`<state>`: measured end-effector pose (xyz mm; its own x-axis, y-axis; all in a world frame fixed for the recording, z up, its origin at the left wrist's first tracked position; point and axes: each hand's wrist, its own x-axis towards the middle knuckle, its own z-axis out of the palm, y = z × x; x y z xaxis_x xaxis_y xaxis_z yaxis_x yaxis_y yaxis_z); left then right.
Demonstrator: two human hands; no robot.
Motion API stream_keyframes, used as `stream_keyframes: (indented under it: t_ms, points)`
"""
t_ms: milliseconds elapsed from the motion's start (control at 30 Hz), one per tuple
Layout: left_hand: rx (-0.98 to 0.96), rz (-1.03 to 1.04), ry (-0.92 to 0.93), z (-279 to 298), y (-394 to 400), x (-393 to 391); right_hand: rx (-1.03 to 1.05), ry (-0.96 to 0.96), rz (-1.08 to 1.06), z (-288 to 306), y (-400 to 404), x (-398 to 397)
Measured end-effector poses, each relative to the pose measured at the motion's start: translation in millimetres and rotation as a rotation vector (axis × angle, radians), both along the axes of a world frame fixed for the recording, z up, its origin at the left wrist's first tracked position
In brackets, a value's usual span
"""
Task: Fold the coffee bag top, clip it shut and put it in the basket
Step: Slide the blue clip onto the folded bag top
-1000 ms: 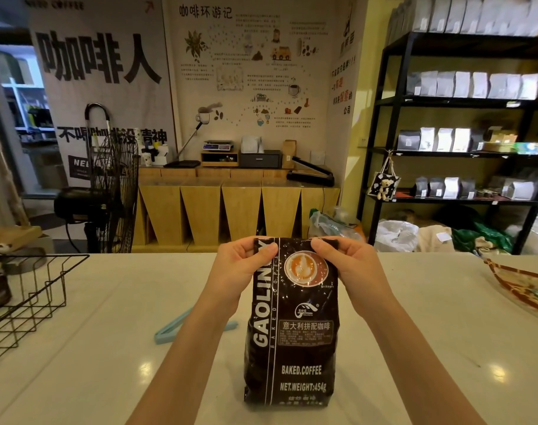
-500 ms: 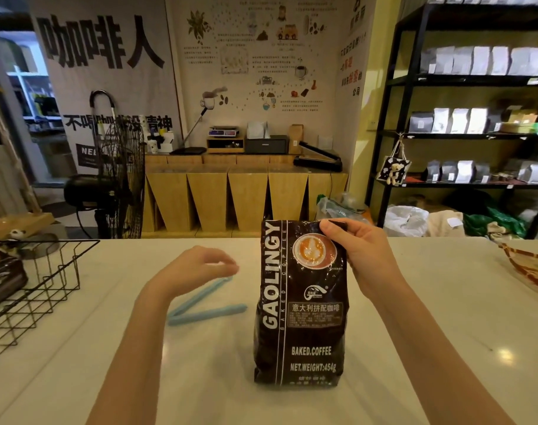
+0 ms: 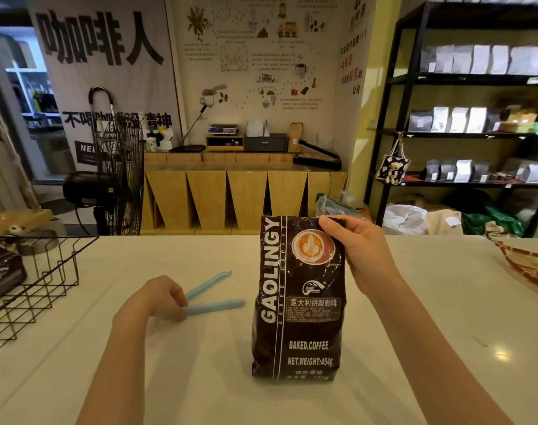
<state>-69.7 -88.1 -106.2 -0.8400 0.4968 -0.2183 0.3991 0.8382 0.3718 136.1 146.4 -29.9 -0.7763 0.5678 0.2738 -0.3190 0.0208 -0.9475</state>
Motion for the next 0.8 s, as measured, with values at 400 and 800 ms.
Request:
stream_keyframes:
  t_ms: [400, 800]
  points:
    - [1.323, -0.034, -0.414, 71, -16, 34, -0.029, 0.002, -0.005, -1, 2, 1]
    - [1.157, -0.229, -0.277, 91, 42, 84, -0.022, 0.011, -0.011, 0, -1, 1]
